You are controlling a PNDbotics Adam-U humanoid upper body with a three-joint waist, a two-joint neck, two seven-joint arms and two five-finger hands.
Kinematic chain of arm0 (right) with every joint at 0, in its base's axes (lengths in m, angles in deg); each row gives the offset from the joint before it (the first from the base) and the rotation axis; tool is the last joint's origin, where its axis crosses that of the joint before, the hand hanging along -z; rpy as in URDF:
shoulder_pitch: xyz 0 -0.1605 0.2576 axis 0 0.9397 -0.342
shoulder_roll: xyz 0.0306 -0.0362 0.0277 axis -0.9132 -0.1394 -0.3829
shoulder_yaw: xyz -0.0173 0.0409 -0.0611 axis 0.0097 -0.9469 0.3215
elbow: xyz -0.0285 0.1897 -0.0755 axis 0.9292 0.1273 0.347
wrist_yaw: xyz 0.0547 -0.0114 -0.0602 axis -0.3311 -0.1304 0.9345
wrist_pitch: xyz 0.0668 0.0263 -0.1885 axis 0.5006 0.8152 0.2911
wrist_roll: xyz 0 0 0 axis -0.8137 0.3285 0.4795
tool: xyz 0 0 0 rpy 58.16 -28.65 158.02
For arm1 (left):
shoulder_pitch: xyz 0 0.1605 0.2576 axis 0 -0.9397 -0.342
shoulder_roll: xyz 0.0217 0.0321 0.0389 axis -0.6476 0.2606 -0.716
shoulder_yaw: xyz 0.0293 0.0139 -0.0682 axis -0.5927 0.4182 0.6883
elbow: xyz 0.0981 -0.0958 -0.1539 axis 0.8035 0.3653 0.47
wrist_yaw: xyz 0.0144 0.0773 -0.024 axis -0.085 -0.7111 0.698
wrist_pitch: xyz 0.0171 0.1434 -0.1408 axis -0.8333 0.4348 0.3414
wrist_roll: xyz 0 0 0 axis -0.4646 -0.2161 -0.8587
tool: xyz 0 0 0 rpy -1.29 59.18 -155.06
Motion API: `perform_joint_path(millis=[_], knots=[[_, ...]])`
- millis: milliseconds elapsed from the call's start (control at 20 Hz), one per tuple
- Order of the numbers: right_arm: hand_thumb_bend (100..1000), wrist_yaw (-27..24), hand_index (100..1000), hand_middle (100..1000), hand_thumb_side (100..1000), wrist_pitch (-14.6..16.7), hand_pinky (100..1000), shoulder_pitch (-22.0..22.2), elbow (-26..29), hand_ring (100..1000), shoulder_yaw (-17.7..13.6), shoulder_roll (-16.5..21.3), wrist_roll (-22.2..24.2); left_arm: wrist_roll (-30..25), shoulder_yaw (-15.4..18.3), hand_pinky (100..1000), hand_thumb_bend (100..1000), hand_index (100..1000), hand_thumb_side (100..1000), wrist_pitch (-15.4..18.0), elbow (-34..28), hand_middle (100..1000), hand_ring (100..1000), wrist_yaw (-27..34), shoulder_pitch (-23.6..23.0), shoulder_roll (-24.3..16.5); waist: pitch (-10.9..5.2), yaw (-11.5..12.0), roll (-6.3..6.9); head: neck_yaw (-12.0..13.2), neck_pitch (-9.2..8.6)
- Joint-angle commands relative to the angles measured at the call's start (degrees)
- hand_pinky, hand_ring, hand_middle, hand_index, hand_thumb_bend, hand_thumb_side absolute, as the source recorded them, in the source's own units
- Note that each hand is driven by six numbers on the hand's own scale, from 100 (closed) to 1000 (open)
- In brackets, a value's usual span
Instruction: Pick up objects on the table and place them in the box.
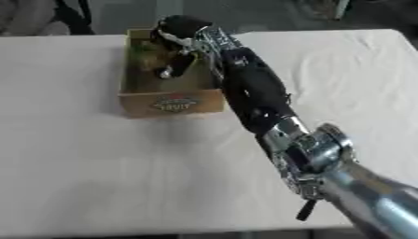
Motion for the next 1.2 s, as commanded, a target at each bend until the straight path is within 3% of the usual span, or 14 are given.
perform_joint_path(millis=[50,200,400,500,550,750,900,1100,1150,1200], knots=[[373,1.6,505,429,385,-1.2,288,-0.3,-0.7,370,-1.0,0.3,-1.1,-0.3,0.0,530,410,602,433,0.0,-1.2,497,513,0.3,1.0,-0.4,-0.41,0.5,0.48,-0.6,-0.89],[397,3.1,543,461,392,-2.1,329,0.4,-2.2,401,-0.8,-0.2,-0.7,-0.3,0.0,530,411,602,431,0.0,-1.2,497,513,0.3,1.1,-0.3,-0.33,0.6,0.56,-0.6,-0.9],[454,4.0,638,547,400,-1.8,464,1.0,-3.0,513,-0.7,-0.5,1.5,-0.3,0.0,530,413,602,430,0.0,-1.3,496,513,0.3,1.2,-0.3,-0.36,0.5,0.57,-0.5,-0.99],[451,4.1,713,616,410,-1.6,535,1.1,-3.0,591,-0.7,-0.5,2.3,-0.3,0.0,530,414,602,429,0.0,-1.3,496,513,0.3,1.1,-0.3,-0.41,0.4,0.58,-0.5,-1.06],[444,4.0,762,705,383,-1.3,627,1.1,-3.0,690,-0.7,-0.5,2.6,-0.3,0.0,530,414,602,429,0.0,-1.3,496,513,0.3,1.1,-0.3,-0.43,0.3,0.57,-0.5,-1.1],[437,2.5,841,822,382,-0.2,769,1.0,-2.4,823,-1.0,-0.1,3.4,-0.2,0.1,530,415,602,428,0.0,-1.2,496,513,0.2,1.1,-0.4,-0.48,0.1,0.51,-0.3,-1.25],[442,0.5,879,872,429,0.4,817,0.9,-1.6,870,-1.3,0.4,3.5,-0.1,0.2,530,417,601,427,0.1,-1.2,496,513,0.2,1.1,-0.4,-0.53,0.0,0.5,-0.1,-1.28],[445,-3.7,874,866,406,1.5,796,0.3,0.4,853,-2.1,1.5,3.1,0.1,0.4,530,418,601,426,0.1,-1.2,495,513,0.1,0.9,-0.5,-0.66,-0.4,0.44,0.2,-1.31],[385,-4.7,869,858,446,1.9,784,0.2,0.9,841,-2.4,1.8,2.8,0.1,0.4,530,418,601,426,0.1,-1.2,495,513,0.1,0.9,-0.6,-0.68,-0.6,0.41,0.3,-1.34],[448,-5.7,866,849,380,2.4,775,0.2,1.4,833,-2.9,2.1,2.2,0.2,0.5,530,419,601,426,0.2,-1.2,495,513,0.1,0.8,-0.6,-0.7,-0.7,0.38,0.4,-1.36]])
